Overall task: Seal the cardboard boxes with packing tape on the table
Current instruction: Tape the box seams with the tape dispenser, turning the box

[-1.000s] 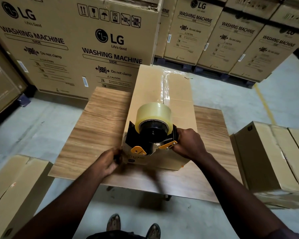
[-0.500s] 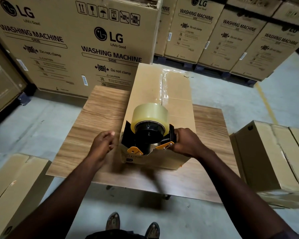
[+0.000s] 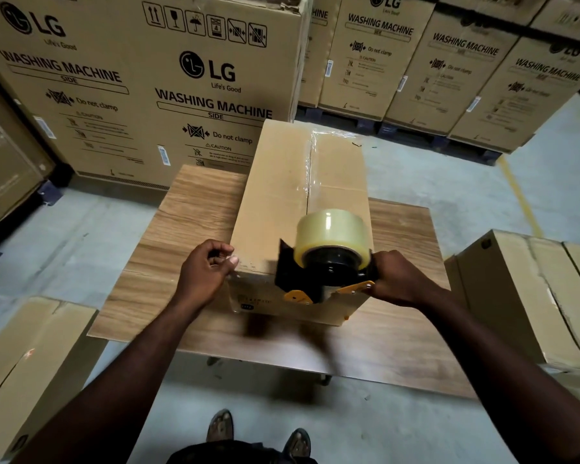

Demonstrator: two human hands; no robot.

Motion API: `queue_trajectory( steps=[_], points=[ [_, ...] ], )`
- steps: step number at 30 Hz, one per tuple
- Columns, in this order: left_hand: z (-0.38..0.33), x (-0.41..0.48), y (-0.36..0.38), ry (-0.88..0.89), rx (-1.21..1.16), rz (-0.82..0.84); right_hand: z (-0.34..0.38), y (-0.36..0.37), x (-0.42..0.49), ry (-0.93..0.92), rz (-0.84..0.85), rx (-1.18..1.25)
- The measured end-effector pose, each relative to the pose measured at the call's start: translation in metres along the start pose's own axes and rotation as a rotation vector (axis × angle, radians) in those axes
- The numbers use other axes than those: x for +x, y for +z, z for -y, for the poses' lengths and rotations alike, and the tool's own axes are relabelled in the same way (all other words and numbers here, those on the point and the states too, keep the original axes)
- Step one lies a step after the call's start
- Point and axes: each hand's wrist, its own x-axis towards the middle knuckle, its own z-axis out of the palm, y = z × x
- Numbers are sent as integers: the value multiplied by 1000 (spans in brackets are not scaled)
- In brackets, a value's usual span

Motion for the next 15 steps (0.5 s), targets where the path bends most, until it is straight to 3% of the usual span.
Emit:
queue_trajectory(
  steps=[2,4,6,9,15],
  points=[
    [-2,-3,2,134,166,-66,-24,-1,-10,9,-33,24],
    [-8,-12,10,394,346,-103,-39,4,-15,10,-36,80],
    [-10,-24,27,560,453,32,-46,9,-14,-19,-35,100],
    [-7,-44,57,599,606,318,-48,11,-12,-30,-37,98],
    [-1,-49,60,654,661,367,-57,21,-16,-42,-49,155]
  ],
)
